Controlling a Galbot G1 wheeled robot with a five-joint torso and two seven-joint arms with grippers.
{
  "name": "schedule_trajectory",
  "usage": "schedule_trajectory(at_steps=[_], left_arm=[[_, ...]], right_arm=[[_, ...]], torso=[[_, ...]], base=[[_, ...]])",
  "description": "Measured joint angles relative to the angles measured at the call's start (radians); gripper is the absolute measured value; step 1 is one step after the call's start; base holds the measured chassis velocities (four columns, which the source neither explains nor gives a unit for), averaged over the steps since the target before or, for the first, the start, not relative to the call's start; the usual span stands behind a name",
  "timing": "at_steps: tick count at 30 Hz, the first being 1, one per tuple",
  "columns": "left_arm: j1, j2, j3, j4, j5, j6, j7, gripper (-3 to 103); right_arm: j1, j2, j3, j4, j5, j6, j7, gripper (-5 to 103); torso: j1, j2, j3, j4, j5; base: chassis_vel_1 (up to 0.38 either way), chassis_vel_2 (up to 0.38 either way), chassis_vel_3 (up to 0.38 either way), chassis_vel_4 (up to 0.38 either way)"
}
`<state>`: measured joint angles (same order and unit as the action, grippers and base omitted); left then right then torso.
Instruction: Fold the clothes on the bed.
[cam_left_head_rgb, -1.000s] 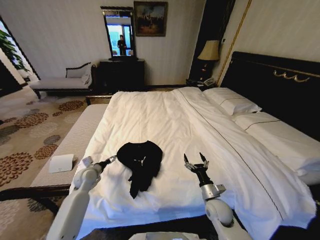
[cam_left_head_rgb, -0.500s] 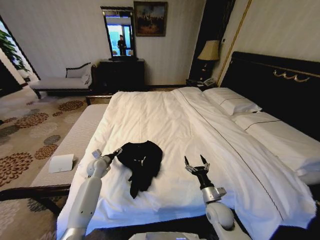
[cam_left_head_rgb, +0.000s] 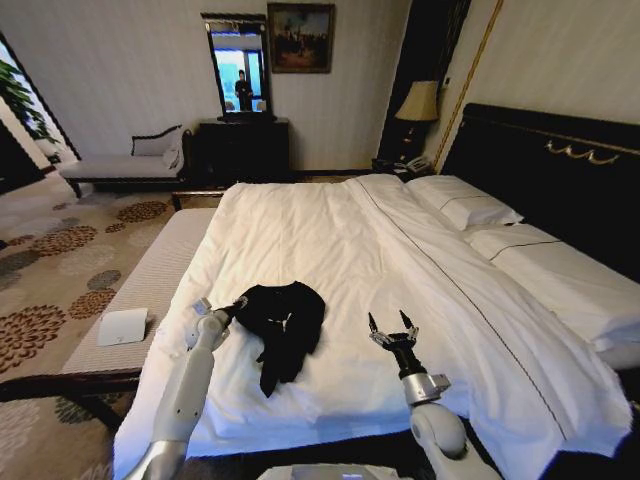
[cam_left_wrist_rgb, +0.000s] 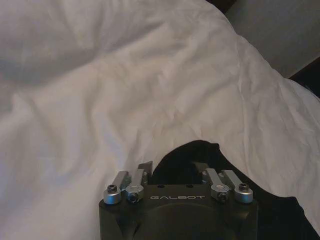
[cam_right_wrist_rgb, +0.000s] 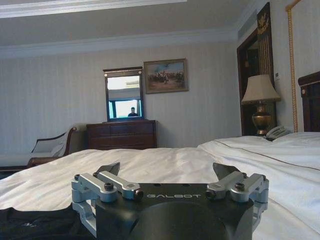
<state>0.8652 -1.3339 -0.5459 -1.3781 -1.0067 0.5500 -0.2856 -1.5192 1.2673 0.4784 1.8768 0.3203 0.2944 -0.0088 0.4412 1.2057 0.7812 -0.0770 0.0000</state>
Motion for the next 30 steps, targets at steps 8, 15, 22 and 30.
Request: schedule_trajectory(at_steps=[8,15,22,30], left_arm=[[-0.01,0.013,0.0,0.009,0.0,0.0,0.006,14],[-0.012,0.002,0.014,0.029,0.011,0.008,0.006,0],[0.001,-0.003,0.015,0.029,0.021,0.008,0.007,0],[0.013,-0.009,0.013,0.013,0.026,0.002,0.004,14]], right_arm=[[0.028,-0.009,-0.011,-0.025,0.017,0.0,0.021,100],[0.047,-0.023,-0.018,-0.038,0.041,-0.011,0.034,100],[0.045,-0.023,-0.018,-0.045,0.04,-0.007,0.034,100],[0.045,-0.019,-0.021,-0.049,0.037,-0.003,0.033,100]], torso=[[0.0,0.0,0.0,0.0,0.0],[0.0,0.0,0.0,-0.0001,0.0],[0.0,0.0,0.0,0.0,-0.0001],[0.0,0.0,0.0,0.0,0.0]], base=[[0.0,0.0,0.0,0.0],[0.0,0.0,0.0,0.0],[0.0,0.0,0.0,0.0],[0.0,0.0,0.0,0.0]])
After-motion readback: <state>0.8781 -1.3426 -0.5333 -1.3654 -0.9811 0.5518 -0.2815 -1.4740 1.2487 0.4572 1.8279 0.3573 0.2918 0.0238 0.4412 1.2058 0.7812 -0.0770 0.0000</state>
